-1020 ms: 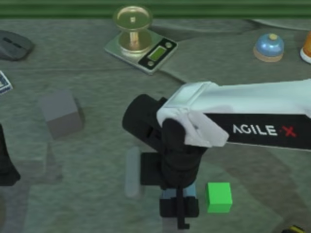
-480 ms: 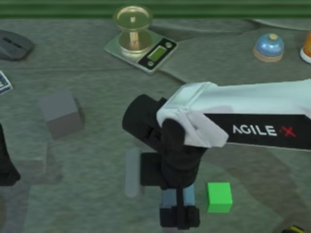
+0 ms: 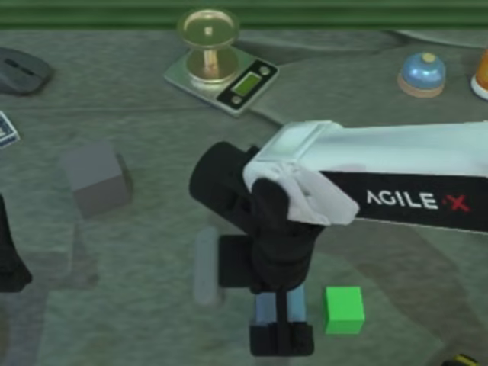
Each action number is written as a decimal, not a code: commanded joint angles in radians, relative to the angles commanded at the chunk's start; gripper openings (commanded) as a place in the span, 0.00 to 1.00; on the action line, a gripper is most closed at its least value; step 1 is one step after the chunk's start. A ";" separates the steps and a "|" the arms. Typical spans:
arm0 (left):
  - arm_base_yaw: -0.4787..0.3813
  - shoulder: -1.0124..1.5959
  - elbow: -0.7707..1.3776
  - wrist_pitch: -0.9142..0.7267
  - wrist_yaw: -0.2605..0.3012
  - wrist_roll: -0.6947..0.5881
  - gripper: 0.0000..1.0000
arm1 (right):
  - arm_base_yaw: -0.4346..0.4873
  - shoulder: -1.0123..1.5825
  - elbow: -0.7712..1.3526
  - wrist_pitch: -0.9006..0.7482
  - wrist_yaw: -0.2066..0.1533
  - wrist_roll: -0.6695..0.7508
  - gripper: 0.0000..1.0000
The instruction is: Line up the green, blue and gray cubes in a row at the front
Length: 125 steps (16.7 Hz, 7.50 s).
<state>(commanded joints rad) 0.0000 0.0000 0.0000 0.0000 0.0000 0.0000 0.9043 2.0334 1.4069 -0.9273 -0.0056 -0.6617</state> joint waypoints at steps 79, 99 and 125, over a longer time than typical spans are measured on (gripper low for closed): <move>-0.172 2.226 1.564 -0.909 0.003 0.969 0.00 | -0.894 -2.033 -1.407 0.927 0.006 0.662 1.00; -0.227 2.075 1.648 -1.137 0.004 0.955 0.00 | -0.894 -2.033 -1.407 0.927 0.006 0.662 1.00; -0.699 1.789 1.012 -0.790 0.001 0.882 0.00 | -0.894 -2.033 -1.407 0.927 0.006 0.662 1.00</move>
<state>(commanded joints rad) -0.6990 1.7891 1.0118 -0.7902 0.0008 0.8820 0.0100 0.0000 0.0000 0.0000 0.0000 0.0000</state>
